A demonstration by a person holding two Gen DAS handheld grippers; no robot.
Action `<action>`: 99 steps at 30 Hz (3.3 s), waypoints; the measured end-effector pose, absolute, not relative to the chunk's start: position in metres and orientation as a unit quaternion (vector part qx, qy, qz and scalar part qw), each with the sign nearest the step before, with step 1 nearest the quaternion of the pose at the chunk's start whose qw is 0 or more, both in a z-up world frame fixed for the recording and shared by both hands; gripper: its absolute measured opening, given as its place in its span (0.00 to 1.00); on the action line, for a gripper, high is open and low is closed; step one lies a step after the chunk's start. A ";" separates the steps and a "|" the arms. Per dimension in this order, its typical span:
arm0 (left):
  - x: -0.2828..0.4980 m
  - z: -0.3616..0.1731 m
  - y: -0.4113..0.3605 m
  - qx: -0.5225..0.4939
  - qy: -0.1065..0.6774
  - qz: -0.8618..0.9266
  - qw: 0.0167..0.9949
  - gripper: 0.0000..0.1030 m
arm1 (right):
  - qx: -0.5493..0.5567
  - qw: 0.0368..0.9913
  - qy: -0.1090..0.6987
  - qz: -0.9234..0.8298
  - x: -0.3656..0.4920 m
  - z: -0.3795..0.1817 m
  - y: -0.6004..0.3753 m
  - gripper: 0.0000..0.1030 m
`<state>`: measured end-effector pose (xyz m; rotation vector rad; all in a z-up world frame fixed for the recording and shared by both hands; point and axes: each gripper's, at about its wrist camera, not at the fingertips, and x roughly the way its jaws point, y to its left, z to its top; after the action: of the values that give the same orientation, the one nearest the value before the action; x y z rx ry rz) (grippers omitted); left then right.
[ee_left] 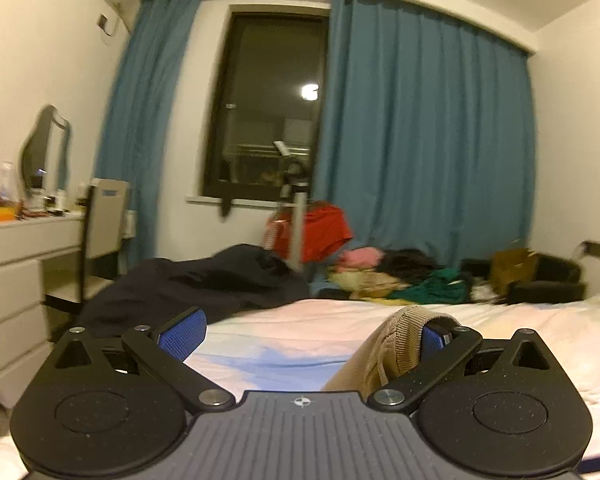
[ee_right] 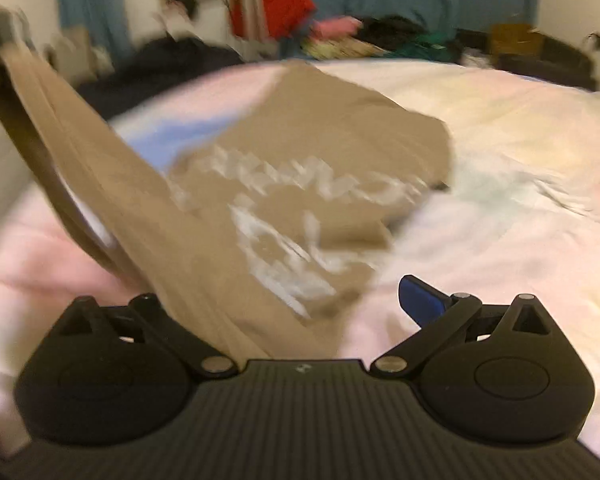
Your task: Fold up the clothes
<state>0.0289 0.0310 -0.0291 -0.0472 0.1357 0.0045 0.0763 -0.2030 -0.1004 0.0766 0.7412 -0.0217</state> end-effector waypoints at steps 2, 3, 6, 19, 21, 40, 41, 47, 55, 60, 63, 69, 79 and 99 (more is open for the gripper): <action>0.031 -0.030 0.034 -0.019 0.072 0.031 0.997 1.00 | 0.065 0.923 0.377 -0.035 0.071 -0.111 -0.216 0.99; 0.032 -0.030 0.036 -0.021 0.073 0.040 0.996 1.00 | 0.087 0.918 0.383 -0.045 0.068 -0.115 -0.226 0.99; 0.036 -0.031 0.043 -0.038 0.087 0.038 0.995 1.00 | 0.141 0.917 0.361 -0.093 0.056 -0.111 -0.252 0.99; 0.046 -0.057 0.045 -0.015 0.191 -0.037 0.981 1.00 | 0.152 0.970 0.188 -0.002 0.038 -0.052 -0.277 0.14; 0.051 -0.068 0.035 0.022 0.220 -0.047 0.974 1.00 | 0.167 0.969 0.182 0.008 0.035 -0.058 -0.284 0.14; 0.073 -0.105 0.030 0.059 0.201 0.090 0.974 1.00 | 0.058 0.949 0.300 -0.072 0.079 -0.112 -0.282 0.65; 0.069 -0.104 0.032 0.048 0.199 0.094 0.974 1.00 | 0.053 0.945 0.312 -0.077 0.080 -0.116 -0.281 0.67; 0.039 -0.085 0.034 0.008 0.169 0.125 0.978 1.00 | 0.102 0.955 0.264 -0.093 0.066 -0.101 -0.290 0.68; 0.027 0.045 0.034 -0.042 0.044 0.119 0.991 1.00 | 0.124 0.981 0.134 -0.060 0.053 0.042 -0.299 0.68; 0.031 0.166 0.020 -0.025 -0.025 0.115 0.993 1.00 | 0.082 0.994 0.048 -0.053 0.045 0.171 -0.303 0.68; 0.024 0.239 0.009 -0.006 -0.067 0.102 0.993 1.00 | 0.084 0.995 0.025 -0.052 0.034 0.238 -0.315 0.68; -0.011 0.355 -0.013 0.033 -0.116 0.082 0.989 1.00 | 0.080 0.995 -0.028 -0.050 -0.022 0.339 -0.334 0.68; -0.035 0.438 -0.032 0.053 -0.073 0.061 0.994 1.00 | 0.077 0.997 -0.021 -0.023 -0.079 0.402 -0.349 0.68; 0.320 0.236 -0.009 0.086 0.086 0.081 0.989 1.00 | 0.059 0.991 0.101 -0.067 0.233 0.234 -0.327 0.71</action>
<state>0.3205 -0.0087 0.2365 0.1735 0.1732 0.1622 0.2327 -0.3271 0.2336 0.1178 0.2017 -0.1349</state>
